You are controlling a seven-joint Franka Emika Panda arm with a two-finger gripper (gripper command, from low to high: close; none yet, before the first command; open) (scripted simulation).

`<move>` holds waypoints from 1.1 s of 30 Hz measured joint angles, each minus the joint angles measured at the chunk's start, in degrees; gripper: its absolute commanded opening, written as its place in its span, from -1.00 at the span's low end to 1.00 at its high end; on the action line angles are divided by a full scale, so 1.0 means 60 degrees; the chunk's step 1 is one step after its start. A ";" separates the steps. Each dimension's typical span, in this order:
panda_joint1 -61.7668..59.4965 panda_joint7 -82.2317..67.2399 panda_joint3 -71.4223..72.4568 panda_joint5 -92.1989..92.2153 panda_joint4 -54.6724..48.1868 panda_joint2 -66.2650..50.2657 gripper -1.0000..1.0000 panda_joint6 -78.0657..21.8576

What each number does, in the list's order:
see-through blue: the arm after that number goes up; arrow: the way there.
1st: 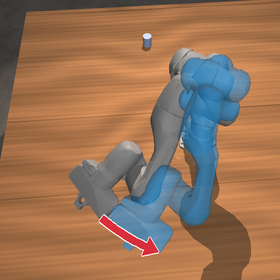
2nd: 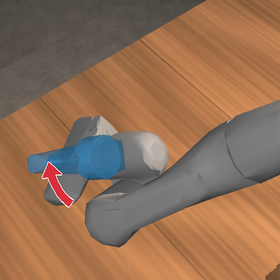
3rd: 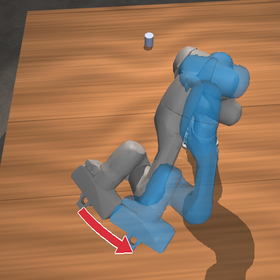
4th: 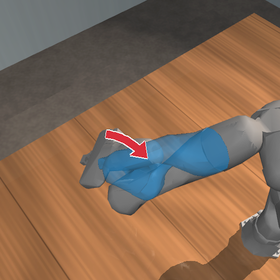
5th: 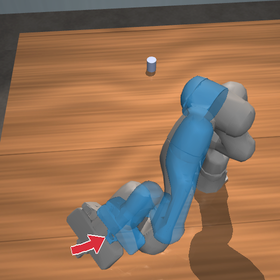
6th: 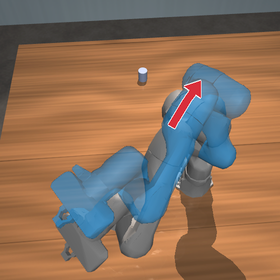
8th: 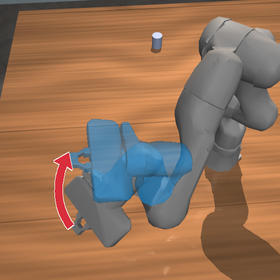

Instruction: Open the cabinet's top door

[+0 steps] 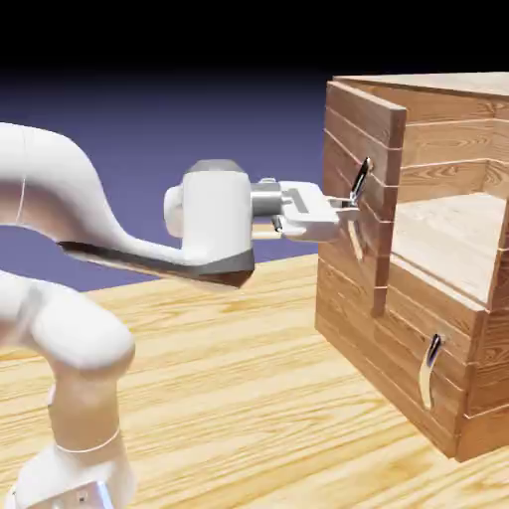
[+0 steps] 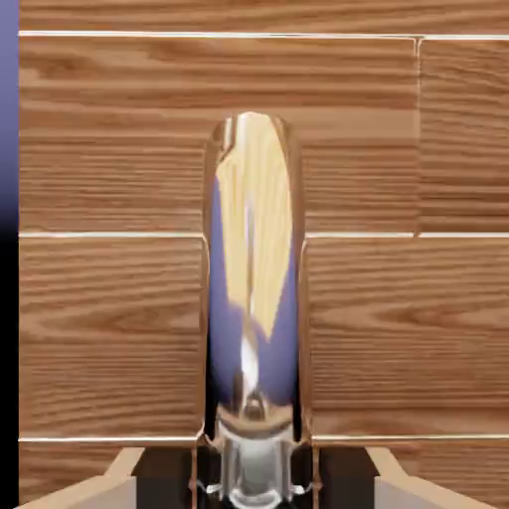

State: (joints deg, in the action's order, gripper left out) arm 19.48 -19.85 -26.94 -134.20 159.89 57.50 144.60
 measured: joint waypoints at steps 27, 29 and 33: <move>0.0379 -0.3020 0.8570 1.0941 0.1853 0.2943 -1.00 -0.5893; 0.0429 -0.2982 0.9262 1.1636 0.1576 0.2686 -1.00 -0.6484; 0.0272 -0.2838 1.0645 1.2942 0.0802 0.2007 -1.00 -0.7693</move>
State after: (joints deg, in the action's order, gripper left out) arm 21.12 -36.87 36.93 -56.55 164.70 69.54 98.44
